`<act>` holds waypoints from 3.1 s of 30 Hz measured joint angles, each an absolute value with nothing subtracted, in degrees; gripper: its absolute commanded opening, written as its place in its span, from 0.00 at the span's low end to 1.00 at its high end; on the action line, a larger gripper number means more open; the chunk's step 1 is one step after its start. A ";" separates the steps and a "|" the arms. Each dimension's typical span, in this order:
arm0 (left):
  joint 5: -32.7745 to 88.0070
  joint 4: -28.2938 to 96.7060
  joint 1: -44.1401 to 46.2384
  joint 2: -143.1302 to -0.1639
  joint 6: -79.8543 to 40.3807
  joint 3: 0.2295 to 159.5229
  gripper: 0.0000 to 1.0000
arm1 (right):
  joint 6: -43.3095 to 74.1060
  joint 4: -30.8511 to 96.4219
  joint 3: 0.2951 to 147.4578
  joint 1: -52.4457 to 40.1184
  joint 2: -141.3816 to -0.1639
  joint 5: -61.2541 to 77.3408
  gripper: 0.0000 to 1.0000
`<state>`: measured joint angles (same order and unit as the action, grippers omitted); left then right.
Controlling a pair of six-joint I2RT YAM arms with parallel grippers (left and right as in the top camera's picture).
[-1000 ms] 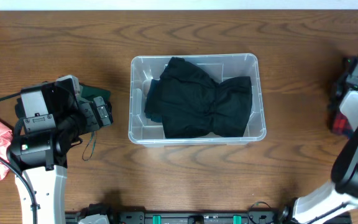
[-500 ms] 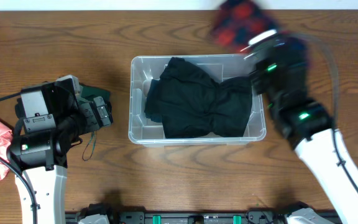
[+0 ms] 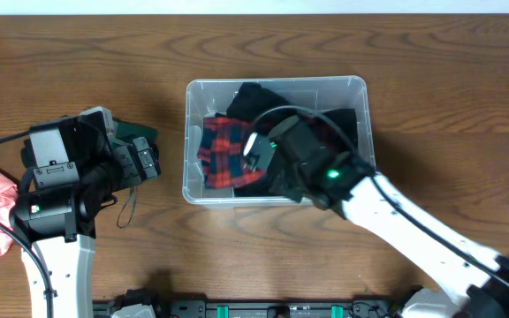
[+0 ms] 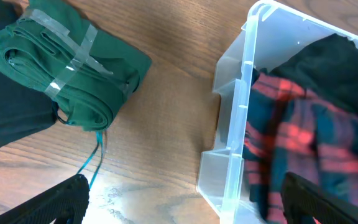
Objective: Pack container
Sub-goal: 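Place the red plaid shirt into the bin with the right gripper, then grasp the dark green folded shirt with the left gripper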
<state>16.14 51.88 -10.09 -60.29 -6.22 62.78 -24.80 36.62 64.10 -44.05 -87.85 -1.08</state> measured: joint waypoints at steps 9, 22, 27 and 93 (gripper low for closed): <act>16.14 51.86 -10.09 -60.29 -6.22 62.78 0.98 | -24.64 35.24 64.60 -45.56 -85.08 -1.69 0.94; 16.14 51.83 -10.09 -60.29 -6.22 62.78 0.98 | -18.06 26.13 67.31 -41.95 -75.31 -3.97 0.05; 16.16 51.88 -10.09 -60.29 -6.22 62.78 0.98 | -9.69 35.18 67.31 -37.50 -85.65 -4.93 0.03; 23.92 27.24 -26.98 -104.60 -14.11 62.96 0.06 | 2.57 50.76 75.33 -13.87 -79.29 -10.15 0.99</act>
<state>23.92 27.24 -26.98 -104.60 -14.11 62.96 2.57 50.76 75.33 -13.87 -79.29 -10.15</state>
